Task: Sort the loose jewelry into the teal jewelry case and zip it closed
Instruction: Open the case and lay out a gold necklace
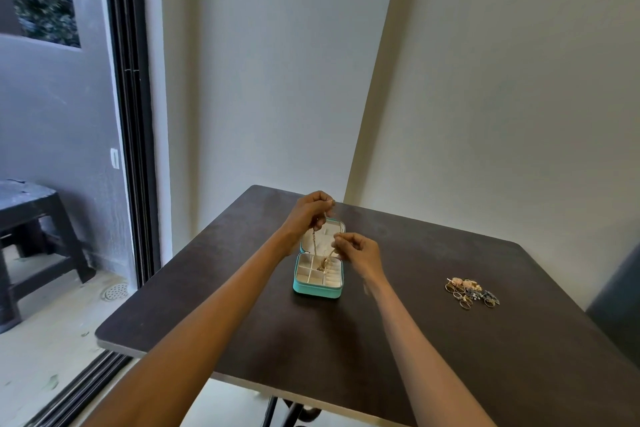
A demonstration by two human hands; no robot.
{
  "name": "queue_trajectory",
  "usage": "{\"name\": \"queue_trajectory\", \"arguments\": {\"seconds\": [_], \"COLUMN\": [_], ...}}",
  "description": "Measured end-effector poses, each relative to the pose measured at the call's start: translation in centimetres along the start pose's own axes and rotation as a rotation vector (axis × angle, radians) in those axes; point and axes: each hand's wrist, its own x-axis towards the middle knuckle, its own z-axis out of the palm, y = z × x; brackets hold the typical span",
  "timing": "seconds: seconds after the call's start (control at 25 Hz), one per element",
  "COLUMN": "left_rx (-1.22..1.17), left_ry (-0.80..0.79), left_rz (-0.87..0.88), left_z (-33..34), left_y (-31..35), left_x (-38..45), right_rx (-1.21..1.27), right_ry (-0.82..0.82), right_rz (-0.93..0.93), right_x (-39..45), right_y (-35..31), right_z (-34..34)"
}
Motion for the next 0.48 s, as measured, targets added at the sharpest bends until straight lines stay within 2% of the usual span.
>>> {"name": "queue_trajectory", "arguments": {"seconds": [0.08, 0.2, 0.48], "left_rx": [-0.063, 0.037, 0.184], "left_ry": [0.01, 0.014, 0.015], "left_rz": [0.002, 0.0, -0.041], "left_z": [0.0, -0.1, -0.3], "left_y": [0.4, 0.5, -1.5], "left_x": [0.1, 0.1, -0.6], "right_rx": [0.121, 0.288, 0.4], "right_ry": [0.076, 0.129, 0.095], "right_rz": [-0.018, -0.042, -0.056], "right_x": [-0.1, 0.0, -0.9], "right_y": [-0.5, -1.5, -3.5], "right_z": [0.0, 0.0, 0.4]}}
